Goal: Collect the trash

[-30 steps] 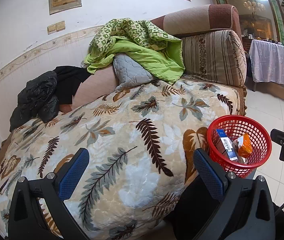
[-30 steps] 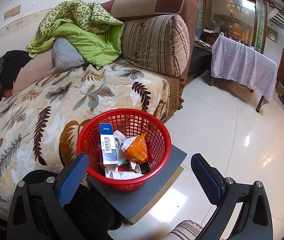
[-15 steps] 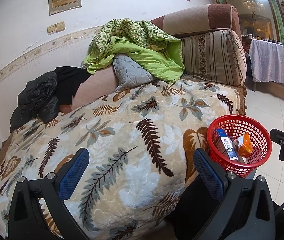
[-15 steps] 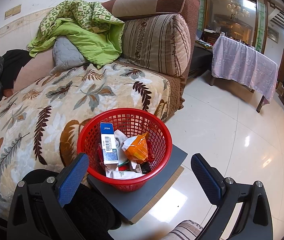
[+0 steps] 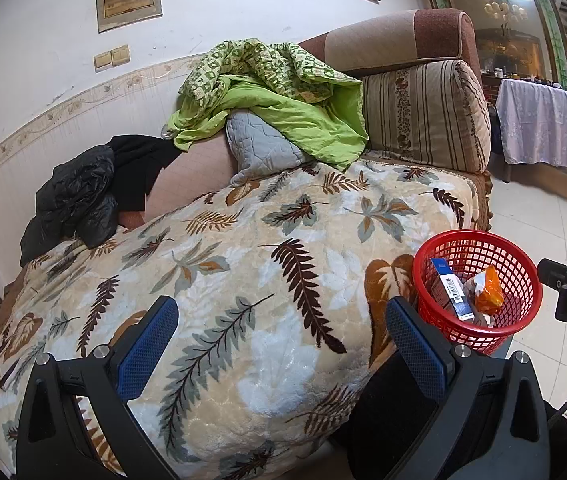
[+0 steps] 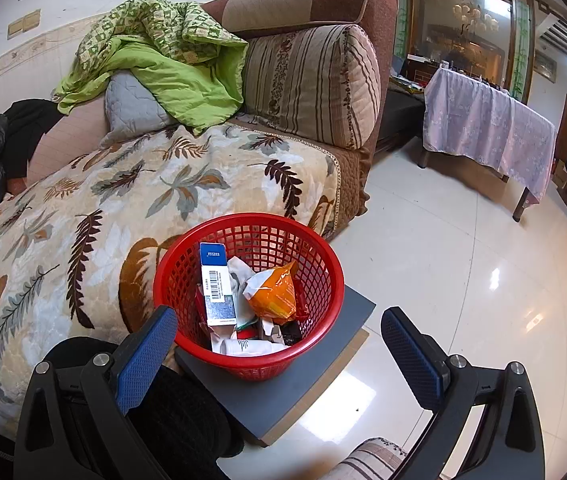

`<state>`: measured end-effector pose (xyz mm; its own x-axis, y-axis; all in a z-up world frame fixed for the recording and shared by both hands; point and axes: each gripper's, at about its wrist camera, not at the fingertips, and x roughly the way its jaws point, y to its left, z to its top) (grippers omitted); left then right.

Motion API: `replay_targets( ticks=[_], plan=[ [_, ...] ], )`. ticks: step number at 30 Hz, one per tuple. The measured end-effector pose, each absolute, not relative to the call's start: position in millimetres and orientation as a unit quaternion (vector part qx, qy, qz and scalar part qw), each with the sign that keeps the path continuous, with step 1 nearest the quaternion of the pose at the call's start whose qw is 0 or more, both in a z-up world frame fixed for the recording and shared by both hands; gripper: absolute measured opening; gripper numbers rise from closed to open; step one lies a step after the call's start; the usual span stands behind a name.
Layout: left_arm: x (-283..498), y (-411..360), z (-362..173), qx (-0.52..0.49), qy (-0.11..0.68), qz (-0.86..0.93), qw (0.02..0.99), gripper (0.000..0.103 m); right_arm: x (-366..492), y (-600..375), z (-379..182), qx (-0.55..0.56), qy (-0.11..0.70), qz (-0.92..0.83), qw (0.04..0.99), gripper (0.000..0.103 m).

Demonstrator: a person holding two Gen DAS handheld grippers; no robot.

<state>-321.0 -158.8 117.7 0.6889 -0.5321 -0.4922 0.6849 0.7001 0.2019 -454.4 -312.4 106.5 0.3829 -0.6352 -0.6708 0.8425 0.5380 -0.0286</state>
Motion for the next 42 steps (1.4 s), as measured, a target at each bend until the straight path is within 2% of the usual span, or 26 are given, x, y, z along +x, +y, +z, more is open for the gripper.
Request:
replay_targets(
  ticks=[42],
  plan=[
    [-323.0,-159.7,117.0,0.188,0.202,-0.337,0.9,0.103,-454.4,-315.1,107.5,0.162,0.323,-0.451,0.816,0.103]
  ],
)
